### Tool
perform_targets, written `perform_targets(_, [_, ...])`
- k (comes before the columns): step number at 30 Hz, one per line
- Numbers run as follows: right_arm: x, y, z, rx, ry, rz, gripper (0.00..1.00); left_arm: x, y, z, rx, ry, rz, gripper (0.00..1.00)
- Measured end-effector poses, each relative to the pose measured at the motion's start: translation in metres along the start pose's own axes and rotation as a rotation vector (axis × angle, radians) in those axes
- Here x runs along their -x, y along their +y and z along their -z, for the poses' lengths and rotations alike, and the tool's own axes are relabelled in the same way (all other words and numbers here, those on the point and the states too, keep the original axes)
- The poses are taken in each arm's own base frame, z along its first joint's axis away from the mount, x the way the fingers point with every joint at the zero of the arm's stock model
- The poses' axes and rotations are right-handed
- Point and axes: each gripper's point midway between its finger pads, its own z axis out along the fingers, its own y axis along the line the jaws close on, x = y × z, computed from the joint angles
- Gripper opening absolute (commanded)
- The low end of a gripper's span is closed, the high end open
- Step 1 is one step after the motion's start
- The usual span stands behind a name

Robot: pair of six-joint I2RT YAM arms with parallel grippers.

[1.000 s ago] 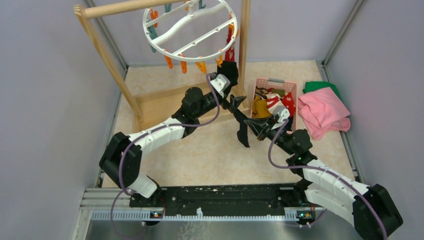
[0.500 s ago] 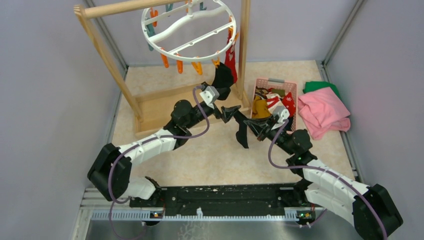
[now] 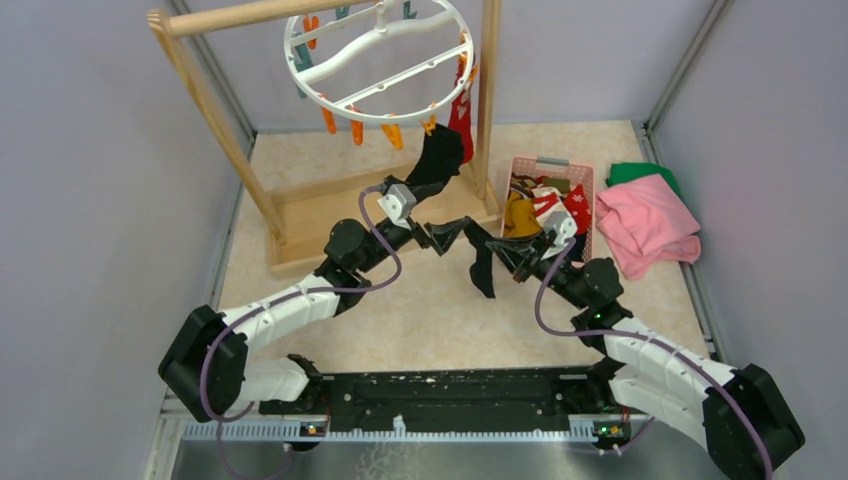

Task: Clip the socks to the hanger
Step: Open the clamp at the hanger.

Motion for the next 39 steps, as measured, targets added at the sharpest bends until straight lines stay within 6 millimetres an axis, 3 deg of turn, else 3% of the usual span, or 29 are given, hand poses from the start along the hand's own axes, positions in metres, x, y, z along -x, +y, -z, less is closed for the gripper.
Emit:
perform_targets(9, [0.0, 0.001, 0.0, 0.008, 0.002, 0.0, 0.0, 0.018, 0.005, 0.004, 0.073, -0.082, 0.187, 0.99])
perform_targets(16, [0.0, 0.002, 0.0, 0.013, 0.002, 0.0, 0.0, 0.049, 0.027, 0.028, 0.121, -0.183, 0.345, 0.99])
perform_targets(24, [-0.002, 0.003, 0.0, 0.019, 0.005, -0.001, 0.0, 0.04, 0.04, 0.058, 0.11, -0.136, 0.377, 0.99])
perform_targets(31, [-0.009, 0.005, -0.001, 0.034, 0.026, -0.015, 0.0, 0.057, 0.046, 0.078, 0.138, -0.133, 0.352, 0.99])
perform_targets(39, [-0.014, 0.012, -0.002, 0.081, 0.042, -0.029, 0.0, 0.082, 0.058, 0.072, 0.209, -0.107, 0.377, 0.97])
